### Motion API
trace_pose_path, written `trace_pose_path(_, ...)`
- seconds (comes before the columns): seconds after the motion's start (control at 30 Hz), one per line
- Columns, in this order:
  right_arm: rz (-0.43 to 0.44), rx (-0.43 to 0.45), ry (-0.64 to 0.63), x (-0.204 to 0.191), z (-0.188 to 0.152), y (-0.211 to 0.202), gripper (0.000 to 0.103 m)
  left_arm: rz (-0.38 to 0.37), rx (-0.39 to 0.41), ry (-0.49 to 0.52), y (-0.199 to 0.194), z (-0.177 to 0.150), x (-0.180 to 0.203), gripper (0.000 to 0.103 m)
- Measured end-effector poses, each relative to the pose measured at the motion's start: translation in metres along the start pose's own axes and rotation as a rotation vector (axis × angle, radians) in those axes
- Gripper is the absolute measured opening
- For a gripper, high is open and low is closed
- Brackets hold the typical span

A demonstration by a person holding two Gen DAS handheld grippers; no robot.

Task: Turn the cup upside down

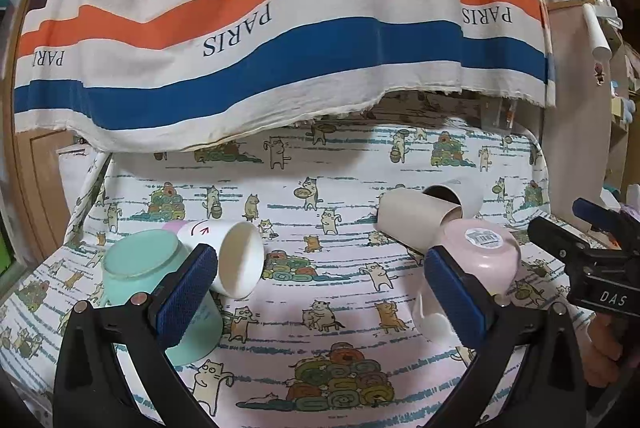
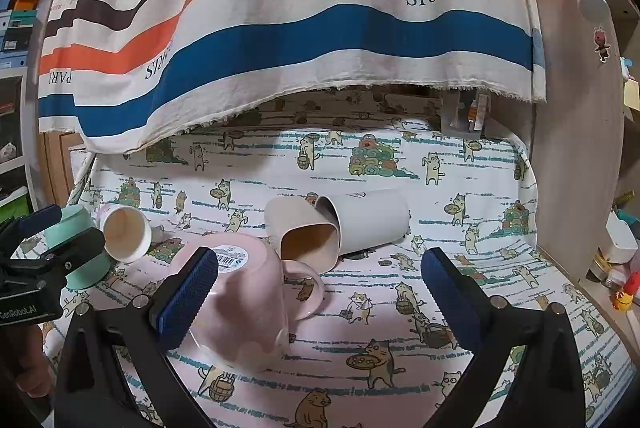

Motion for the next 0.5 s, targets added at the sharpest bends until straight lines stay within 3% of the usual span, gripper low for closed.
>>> trace_pose_path(0.5, 0.0, -0.001, 0.0, 0.0001, 0.0, 0.0003, 0.102, 0.028, 0.002, -0.003, 0.0005, -0.0001, -0.0022, 0.103)
Point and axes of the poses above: each gripper's, at about its wrist camera, not at the fingertips, and y roughly the way its jaws point, x to its right, z to its top, the point moved 4 cm from there along y, roughly the way its jaws point, and after that the axes turned 10 degrees about -z, right-handed, at the moved point
